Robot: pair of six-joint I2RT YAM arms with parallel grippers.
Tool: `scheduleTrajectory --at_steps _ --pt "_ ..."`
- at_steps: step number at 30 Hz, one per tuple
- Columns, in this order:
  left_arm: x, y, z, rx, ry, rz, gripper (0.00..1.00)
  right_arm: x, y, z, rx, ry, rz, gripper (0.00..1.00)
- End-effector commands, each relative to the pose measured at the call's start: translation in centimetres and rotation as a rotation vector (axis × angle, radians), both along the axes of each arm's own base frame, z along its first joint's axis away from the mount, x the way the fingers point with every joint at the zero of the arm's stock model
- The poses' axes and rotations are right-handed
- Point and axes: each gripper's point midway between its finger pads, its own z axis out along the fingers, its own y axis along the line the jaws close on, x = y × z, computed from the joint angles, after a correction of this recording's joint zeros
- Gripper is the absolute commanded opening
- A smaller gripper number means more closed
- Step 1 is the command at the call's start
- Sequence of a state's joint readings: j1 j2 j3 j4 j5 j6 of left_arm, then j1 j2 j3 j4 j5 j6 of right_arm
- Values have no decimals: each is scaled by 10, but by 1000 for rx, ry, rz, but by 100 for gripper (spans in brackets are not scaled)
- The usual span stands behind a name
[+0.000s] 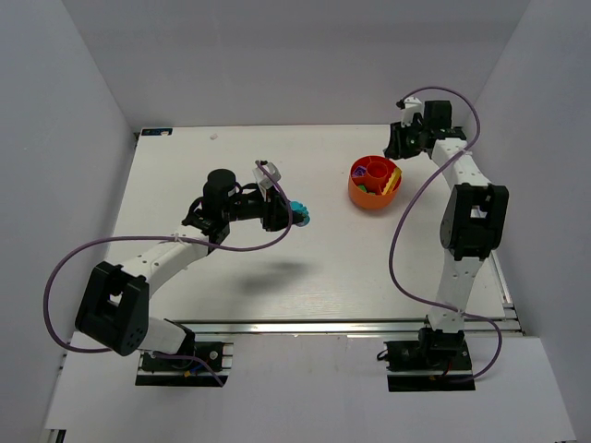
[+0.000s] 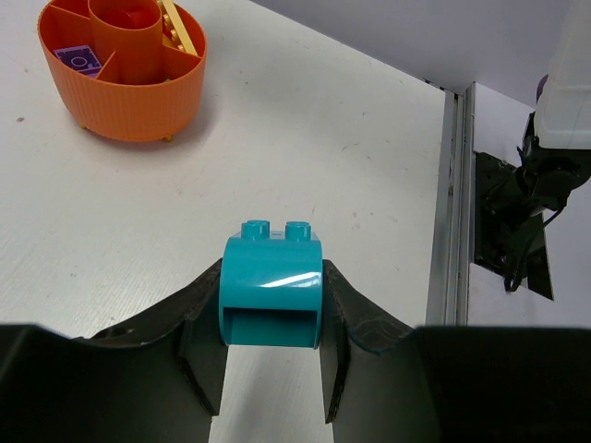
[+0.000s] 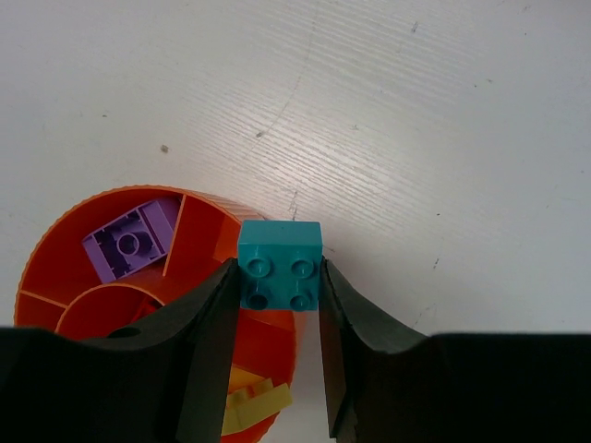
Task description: Sort the legos into containers by color
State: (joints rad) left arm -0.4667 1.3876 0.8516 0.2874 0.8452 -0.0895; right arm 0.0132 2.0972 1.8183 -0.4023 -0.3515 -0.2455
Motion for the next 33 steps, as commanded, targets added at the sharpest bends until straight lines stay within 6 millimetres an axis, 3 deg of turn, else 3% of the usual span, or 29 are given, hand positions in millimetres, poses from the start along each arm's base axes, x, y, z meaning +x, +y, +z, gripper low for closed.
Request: scheduleTrajectory --at_steps 1,12,26,30,33 --pt "-2 0 29 -28 -74 -10 0 7 9 25 47 -35 29 2" --pt "-2 -1 25 -24 -62 -15 0 -12 15 8 48 32 101 2" --pt "-2 -2 24 -22 -59 -18 0 -25 13 5 -1 61 169 8" --pt "-2 -2 24 -23 -58 -18 0 -29 13 4 -4 74 175 15" --pt "-2 -2 23 -21 -56 -19 0 -30 14 5 -4 75 178 27"
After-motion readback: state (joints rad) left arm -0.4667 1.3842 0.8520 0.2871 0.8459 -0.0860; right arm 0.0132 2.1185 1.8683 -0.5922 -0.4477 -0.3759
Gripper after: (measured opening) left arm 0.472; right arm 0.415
